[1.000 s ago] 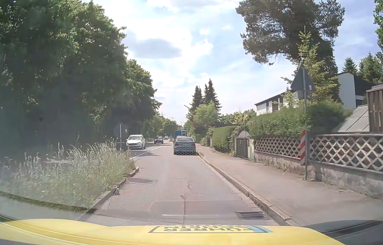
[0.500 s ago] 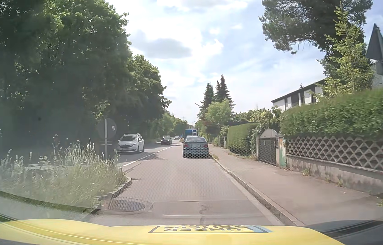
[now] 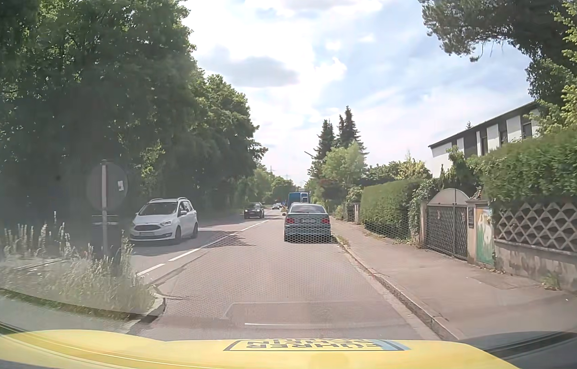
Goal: Follow the waypoints while adhering to traffic rules and regulations
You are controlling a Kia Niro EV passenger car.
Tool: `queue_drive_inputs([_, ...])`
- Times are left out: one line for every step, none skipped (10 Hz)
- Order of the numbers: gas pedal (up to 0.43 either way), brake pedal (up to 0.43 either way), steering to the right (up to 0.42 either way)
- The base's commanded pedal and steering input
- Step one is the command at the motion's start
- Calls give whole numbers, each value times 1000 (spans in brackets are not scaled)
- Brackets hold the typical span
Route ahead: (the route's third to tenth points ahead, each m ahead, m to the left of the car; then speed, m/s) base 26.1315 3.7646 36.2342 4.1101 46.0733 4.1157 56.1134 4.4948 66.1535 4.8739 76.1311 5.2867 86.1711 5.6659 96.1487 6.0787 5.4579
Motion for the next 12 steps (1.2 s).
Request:
queue_drive_inputs([0,201,-38])
queue_drive_inputs([0,201,-32])
queue_drive_inputs([0,201,-33])
queue_drive_inputs([0,201,-42])
queue_drive_inputs([0,201,-51])
queue_drive_inputs([0,201,-67])
queue_drive_inputs([0,207,-84])
queue_drive_inputs([0,207,-97])
queue_drive_inputs([0,207,-111])
queue_drive_inputs([0,213,-121])
queue_drive_inputs([0,207,-129])
queue_drive_inputs([0,189,-131])
